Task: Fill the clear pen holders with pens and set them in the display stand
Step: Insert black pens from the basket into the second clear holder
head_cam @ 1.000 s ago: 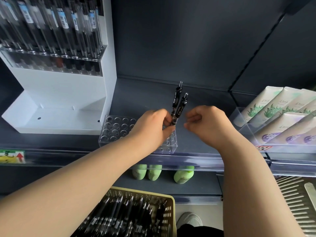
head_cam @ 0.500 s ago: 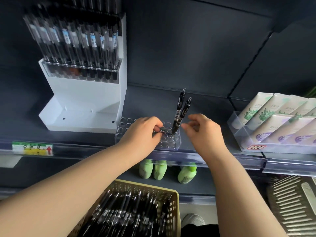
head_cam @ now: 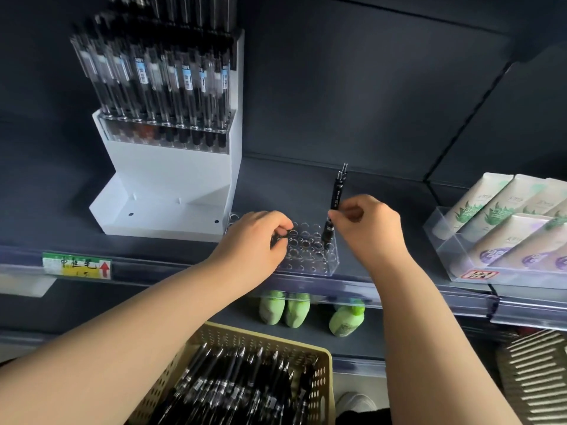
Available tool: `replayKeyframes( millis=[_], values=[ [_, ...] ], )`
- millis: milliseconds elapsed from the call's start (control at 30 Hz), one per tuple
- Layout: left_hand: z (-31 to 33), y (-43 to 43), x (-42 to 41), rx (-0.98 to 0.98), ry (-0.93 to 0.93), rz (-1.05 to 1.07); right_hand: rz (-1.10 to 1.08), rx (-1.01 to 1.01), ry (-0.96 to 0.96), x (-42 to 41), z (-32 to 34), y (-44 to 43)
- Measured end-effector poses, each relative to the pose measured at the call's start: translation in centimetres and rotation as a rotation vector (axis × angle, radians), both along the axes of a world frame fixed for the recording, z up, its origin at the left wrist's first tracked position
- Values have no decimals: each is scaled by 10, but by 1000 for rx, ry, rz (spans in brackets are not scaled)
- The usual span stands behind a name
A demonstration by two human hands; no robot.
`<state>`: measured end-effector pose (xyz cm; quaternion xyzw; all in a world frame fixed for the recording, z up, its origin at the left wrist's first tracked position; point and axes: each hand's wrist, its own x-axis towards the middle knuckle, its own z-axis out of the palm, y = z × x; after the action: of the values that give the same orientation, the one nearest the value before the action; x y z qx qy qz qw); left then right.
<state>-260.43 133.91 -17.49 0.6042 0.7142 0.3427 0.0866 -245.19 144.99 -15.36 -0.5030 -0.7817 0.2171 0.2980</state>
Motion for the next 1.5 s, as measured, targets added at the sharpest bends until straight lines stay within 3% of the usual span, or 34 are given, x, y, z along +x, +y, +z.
replayKeyframes(
  millis=[467,767,967,1133,1333,1400,1500],
  values=[
    [-2,13,9,33,0,-18,22,63,-115,1,2,-3],
    [7,18,8,-11,321,-65,42,83,-188,-3,7,-6],
    [6,20,3,-45,435,-82,60,79,-244,-2,11,-5],
    [7,20,7,-44,476,-96,65,85,-238,-2,12,-5],
    [7,20,7,-38,468,-85,137,-83,-277,14,16,6],
    [6,21,6,-40,464,-78,123,-120,-250,19,14,12],
    [4,21,5,-46,462,-73,58,-129,-32,14,11,19]
  ],
)
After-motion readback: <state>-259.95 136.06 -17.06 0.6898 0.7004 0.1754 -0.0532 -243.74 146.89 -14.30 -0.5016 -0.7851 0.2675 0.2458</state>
